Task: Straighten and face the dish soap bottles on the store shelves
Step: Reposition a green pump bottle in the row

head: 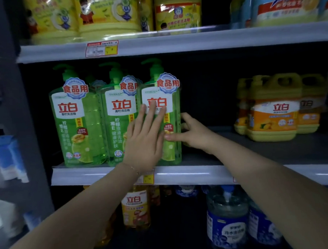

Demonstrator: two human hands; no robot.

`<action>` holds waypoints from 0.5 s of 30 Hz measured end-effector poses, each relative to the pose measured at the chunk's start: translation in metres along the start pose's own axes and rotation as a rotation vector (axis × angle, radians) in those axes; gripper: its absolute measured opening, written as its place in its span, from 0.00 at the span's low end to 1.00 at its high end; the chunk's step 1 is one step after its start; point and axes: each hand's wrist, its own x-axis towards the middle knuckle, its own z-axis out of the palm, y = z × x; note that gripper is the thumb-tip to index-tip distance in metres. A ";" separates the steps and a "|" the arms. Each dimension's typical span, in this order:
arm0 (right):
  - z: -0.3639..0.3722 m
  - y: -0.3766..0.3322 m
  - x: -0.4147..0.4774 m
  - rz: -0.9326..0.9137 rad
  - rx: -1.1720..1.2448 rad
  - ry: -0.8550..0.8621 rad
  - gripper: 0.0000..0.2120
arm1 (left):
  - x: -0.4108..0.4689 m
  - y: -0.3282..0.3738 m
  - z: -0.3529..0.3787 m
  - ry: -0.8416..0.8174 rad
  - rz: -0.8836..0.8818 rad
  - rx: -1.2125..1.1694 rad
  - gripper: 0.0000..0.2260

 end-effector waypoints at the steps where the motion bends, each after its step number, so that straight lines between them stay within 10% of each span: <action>1: 0.001 -0.003 -0.002 -0.030 -0.095 0.020 0.31 | -0.001 -0.004 0.000 -0.040 0.015 0.048 0.25; 15: 0.018 0.007 -0.098 -0.350 -1.121 0.245 0.11 | -0.039 0.042 -0.030 -0.155 0.238 0.095 0.13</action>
